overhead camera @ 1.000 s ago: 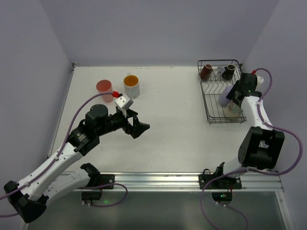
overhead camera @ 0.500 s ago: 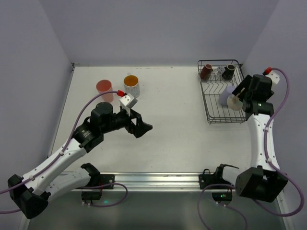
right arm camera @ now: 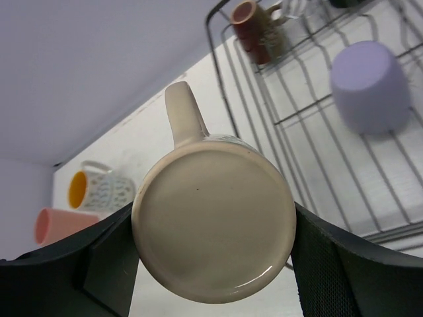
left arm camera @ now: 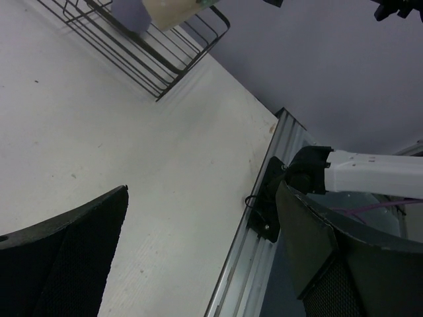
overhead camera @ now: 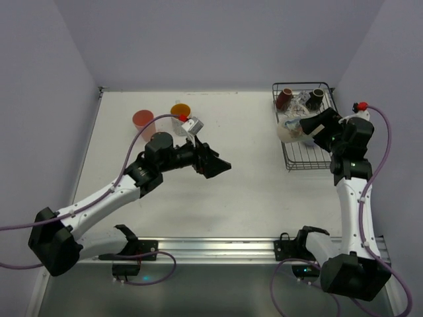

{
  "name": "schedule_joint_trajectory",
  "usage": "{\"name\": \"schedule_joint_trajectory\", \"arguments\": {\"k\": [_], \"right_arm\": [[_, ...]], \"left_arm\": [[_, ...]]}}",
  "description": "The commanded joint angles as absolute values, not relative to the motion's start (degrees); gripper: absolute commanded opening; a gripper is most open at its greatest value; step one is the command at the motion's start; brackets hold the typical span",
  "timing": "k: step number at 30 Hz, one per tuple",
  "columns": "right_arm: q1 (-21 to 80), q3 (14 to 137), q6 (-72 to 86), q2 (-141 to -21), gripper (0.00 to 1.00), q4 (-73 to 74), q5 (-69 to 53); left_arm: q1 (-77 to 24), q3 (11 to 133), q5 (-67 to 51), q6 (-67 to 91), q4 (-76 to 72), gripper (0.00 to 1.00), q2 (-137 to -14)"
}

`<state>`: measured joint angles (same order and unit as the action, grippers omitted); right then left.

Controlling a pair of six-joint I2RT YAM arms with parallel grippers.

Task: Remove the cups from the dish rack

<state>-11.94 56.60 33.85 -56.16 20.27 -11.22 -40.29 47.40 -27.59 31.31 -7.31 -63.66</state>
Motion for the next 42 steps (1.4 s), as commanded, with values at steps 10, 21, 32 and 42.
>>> {"name": "schedule_joint_trajectory", "arguments": {"k": [10,21,32,42], "right_arm": [[1.6,50.2,50.0,-54.0,0.11,-13.3,-35.3],[3.9,42.8,57.5,-58.0,0.11,-26.5,-42.9],[8.2,39.6,63.3,-65.1,0.2,-35.9,-43.1],[9.3,39.8,56.6,-66.5,0.99,-24.0,-35.5]], "left_arm": [[-40.6,57.2,-28.5,36.7,-30.1,0.93,-84.3],[-40.5,57.5,-24.5,36.8,-35.4,0.88,-86.0],[-40.6,54.1,-26.5,41.5,-45.0,0.0,-83.2],[-40.6,61.6,-11.4,31.4,-23.1,0.0,-79.6]]}}
